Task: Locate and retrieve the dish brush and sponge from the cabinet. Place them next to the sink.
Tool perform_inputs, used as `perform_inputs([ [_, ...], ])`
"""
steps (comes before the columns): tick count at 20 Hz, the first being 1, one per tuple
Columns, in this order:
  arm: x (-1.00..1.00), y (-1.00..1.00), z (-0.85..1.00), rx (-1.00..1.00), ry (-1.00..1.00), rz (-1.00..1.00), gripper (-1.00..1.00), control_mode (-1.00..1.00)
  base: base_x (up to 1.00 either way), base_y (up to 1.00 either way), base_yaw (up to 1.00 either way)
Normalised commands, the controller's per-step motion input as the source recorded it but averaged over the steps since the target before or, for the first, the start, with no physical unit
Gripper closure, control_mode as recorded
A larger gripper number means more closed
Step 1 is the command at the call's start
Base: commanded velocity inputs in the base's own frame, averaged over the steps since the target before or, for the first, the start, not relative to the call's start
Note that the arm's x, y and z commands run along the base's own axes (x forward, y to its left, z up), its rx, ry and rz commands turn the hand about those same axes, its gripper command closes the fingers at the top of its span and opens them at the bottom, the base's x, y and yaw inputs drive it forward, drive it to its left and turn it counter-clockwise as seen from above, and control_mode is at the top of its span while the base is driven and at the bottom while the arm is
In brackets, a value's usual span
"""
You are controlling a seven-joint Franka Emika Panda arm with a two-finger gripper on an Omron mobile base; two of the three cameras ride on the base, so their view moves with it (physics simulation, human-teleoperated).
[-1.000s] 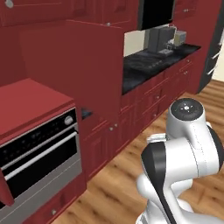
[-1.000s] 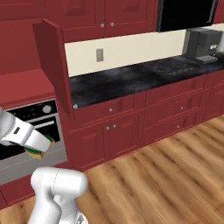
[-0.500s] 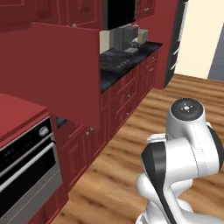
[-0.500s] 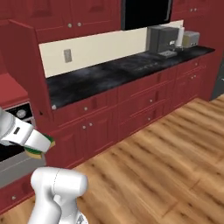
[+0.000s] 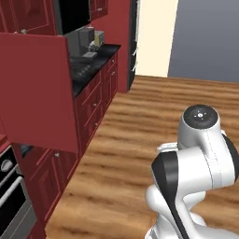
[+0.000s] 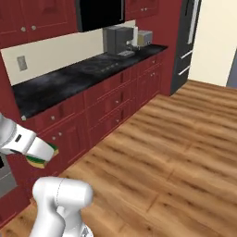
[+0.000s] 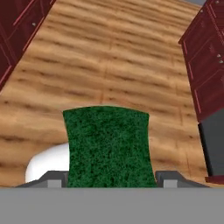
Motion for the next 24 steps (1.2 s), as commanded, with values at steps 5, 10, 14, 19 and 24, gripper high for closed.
perform_inputs([
  [5, 0.00, 0.00, 0.00, 0.00, 0.00, 0.00, 1.00, 1.00, 0.00, 0.00, -0.50],
  [10, 0.00, 0.00, 0.00, 0.00, 0.00, 0.00, 1.00, 1.00, 0.00, 0.00, -0.50],
  [14, 0.00, 0.00, 0.00, 0.00, 0.00, 0.00, 1.00, 1.00, 0.00, 0.00, -0.49],
  [19, 0.00, 0.00, 0.00, 0.00, 0.00, 0.00, 1.00, 1.00, 0.00, -0.01, -0.49],
  [24, 0.00, 0.00, 0.00, 0.00, 0.00, 0.00, 1.00, 1.00, 0.00, -0.04, -0.48],
])
